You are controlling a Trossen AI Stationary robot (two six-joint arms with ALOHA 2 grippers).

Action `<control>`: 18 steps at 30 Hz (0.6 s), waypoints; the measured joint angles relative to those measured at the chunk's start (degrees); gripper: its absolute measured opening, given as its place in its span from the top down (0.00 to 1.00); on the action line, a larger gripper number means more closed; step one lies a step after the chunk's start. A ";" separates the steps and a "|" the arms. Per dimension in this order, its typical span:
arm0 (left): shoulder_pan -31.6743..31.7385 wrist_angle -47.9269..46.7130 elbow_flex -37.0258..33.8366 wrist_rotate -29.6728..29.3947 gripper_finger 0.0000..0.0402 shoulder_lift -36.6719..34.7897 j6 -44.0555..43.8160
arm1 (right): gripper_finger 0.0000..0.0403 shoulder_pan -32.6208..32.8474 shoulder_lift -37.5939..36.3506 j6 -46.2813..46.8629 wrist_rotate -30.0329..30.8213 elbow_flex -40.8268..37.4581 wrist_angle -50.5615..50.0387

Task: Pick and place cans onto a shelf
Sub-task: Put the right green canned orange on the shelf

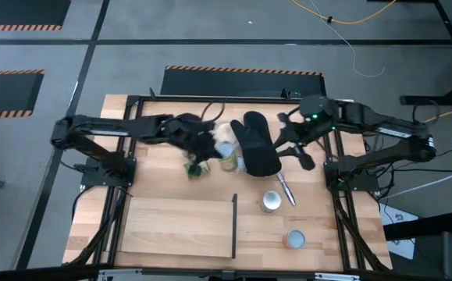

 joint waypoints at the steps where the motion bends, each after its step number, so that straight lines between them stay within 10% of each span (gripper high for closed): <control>1: -1.33 -1.92 0.00 -0.95 1.00 -1.39 -0.73 | 0.72 0.00 -0.86 0.00 0.00 0.00 -0.51; 18: -35.55 -38.65 -0.02 -22.72 1.00 -12.91 -39.58 | 0.72 0.02 -2.59 0.00 0.00 -0.04 -1.27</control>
